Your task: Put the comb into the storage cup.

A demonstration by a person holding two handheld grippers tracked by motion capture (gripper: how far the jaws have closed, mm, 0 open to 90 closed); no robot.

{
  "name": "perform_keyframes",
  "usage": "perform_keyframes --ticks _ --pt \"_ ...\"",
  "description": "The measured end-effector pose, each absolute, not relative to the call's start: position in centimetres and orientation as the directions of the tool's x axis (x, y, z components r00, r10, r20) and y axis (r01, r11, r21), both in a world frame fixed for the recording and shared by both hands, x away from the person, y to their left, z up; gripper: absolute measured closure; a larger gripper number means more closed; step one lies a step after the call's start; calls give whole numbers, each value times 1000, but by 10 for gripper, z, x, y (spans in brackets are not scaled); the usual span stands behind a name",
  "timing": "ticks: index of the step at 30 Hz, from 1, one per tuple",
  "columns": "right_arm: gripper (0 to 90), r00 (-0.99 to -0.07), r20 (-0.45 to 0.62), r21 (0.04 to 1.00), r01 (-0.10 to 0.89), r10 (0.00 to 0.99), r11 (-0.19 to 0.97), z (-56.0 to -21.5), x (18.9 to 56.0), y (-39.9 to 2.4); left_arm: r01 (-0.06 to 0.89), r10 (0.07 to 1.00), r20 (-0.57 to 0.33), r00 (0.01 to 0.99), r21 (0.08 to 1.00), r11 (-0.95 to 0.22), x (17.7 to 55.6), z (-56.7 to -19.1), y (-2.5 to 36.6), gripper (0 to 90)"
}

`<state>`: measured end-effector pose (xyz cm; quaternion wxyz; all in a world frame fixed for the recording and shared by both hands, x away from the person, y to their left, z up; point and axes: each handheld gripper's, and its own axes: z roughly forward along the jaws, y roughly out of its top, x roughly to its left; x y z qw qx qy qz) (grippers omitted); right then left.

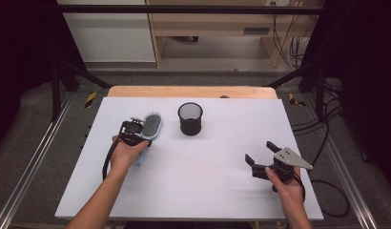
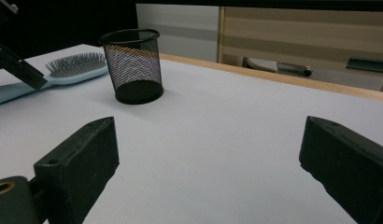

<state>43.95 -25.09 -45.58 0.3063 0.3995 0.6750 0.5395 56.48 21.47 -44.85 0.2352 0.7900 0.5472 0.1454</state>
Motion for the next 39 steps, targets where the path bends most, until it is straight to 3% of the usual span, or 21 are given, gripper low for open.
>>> perform_keyframes --ticks 10,39 --pt "49 -496 12 972 210 868 106 -457 440 -250 796 934 -23 356 531 -290 567 -451 215 564" --pt "49 -501 15 970 218 866 109 -457 440 -249 804 942 11 336 518 -292 567 -456 210 609"
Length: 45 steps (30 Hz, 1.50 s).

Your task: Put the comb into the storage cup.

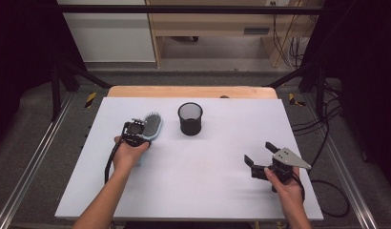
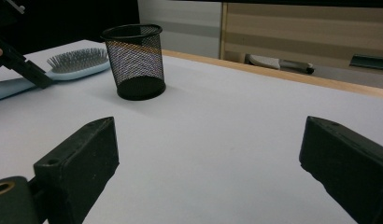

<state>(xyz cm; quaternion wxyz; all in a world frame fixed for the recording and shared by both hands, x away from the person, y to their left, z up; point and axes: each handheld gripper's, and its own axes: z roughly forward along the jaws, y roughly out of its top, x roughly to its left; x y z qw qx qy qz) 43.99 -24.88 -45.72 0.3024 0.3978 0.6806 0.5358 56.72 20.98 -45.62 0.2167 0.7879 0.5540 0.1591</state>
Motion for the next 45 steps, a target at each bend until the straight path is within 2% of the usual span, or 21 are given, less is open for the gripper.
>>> perform_keyframes --ticks 6,8,11,23,33,42,45 --pt "49 -503 13 969 219 864 113 -457 440 -249 798 950 23 311 537 -274 563 -458 208 626" --pt "49 -505 13 969 219 863 114 -457 440 -249 792 953 29 303 549 -268 562 -459 207 665" --pt "49 -503 22 969 223 864 105 -457 440 -248 786 953 33 300 559 -266 560 -460 206 678" --pt "48 -503 22 969 223 864 105 -457 440 -249 754 939 85 334 573 -321 556 -458 205 696" --pt "48 -505 18 970 219 863 108 -457 440 -248 731 937 77 341 605 -316 552 -447 220 697" --pt "48 -505 14 969 221 863 114 -457 440 -248 662 909 56 412 667 -342 534 -435 229 697" --pt "48 -505 14 969 220 863 113 -456 439 -247 633 899 19 437 703 -323 524 -431 232 697"
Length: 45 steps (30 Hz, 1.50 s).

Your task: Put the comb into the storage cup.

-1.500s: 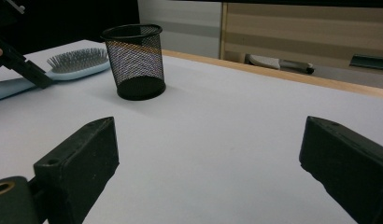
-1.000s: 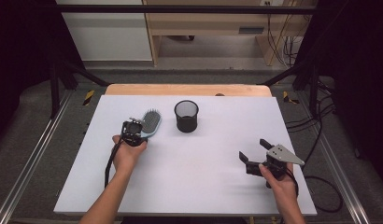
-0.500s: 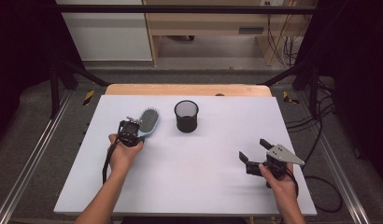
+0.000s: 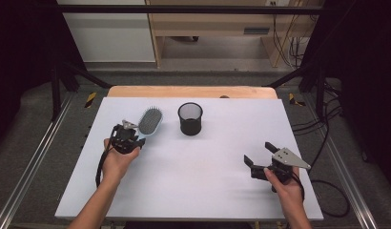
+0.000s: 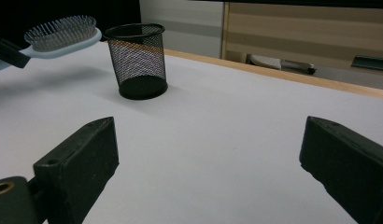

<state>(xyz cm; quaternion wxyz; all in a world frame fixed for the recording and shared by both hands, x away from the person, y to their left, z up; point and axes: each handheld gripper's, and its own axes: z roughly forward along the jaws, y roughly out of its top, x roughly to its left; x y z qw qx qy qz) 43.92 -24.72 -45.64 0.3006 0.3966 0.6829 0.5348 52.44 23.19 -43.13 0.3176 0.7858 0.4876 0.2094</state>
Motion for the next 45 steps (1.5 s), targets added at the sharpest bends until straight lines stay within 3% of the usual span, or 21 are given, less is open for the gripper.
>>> perform_keyframes --ticks 8,13,22,31,45 --pt "48 -511 -14 967 213 859 143 -455 436 -243 490 876 3 482 827 -273 486 -413 227 697" --pt "48 -515 -26 967 205 857 153 -454 434 -236 396 858 53 512 871 -290 467 -401 218 697" --pt "48 -530 -21 965 211 848 155 -453 433 -227 384 848 0 530 891 -240 460 -403 220 697" --pt "38 -550 149 960 281 822 15 -448 435 -214 375 840 -24 543 901 -217 456 -406 224 697" --pt "31 -569 276 943 318 774 -103 -427 448 -192 332 815 -17 579 918 -216 448 -392 207 697"
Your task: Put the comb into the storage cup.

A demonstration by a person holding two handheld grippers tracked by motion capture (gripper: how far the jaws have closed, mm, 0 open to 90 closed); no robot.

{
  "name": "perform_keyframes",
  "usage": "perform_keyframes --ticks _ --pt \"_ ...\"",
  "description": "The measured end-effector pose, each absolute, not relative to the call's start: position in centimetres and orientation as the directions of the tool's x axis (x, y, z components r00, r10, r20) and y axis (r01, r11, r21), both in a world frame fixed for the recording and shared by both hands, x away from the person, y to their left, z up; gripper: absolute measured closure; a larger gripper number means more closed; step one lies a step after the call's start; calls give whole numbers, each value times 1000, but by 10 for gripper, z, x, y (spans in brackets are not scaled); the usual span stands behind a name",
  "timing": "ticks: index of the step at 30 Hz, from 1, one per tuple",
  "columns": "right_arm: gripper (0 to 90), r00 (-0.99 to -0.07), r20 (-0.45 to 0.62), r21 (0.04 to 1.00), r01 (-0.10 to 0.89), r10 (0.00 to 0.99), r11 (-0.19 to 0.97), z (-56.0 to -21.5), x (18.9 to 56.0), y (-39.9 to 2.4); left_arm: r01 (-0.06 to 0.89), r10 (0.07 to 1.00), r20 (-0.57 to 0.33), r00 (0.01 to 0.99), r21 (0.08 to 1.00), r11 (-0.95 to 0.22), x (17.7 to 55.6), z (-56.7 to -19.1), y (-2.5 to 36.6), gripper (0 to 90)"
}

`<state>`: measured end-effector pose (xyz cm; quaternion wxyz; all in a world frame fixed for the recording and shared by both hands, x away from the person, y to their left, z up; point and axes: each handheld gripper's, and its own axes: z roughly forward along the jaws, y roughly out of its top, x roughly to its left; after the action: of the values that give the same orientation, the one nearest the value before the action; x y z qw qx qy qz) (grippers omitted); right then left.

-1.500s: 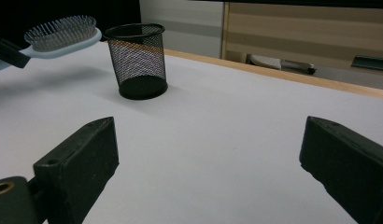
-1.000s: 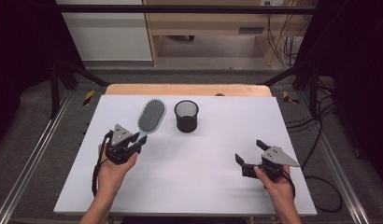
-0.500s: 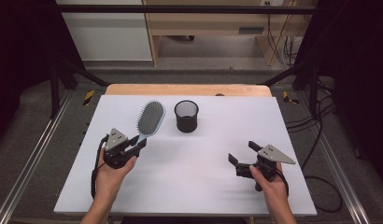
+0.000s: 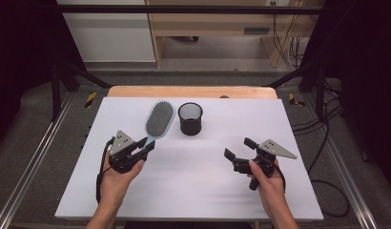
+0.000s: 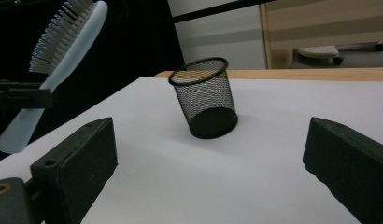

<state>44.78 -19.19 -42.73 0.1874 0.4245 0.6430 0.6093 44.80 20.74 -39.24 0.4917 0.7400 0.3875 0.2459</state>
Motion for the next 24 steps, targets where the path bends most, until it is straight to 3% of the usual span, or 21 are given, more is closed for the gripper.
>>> perform_keyframes --ticks 12,24 --pt "22 -644 299 947 292 704 -135 -390 459 -153 300 779 -10 627 926 -229 449 -384 176 697" --pt "22 -669 359 932 288 651 -218 -374 461 -145 245 738 39 674 930 -273 446 -379 144 697"
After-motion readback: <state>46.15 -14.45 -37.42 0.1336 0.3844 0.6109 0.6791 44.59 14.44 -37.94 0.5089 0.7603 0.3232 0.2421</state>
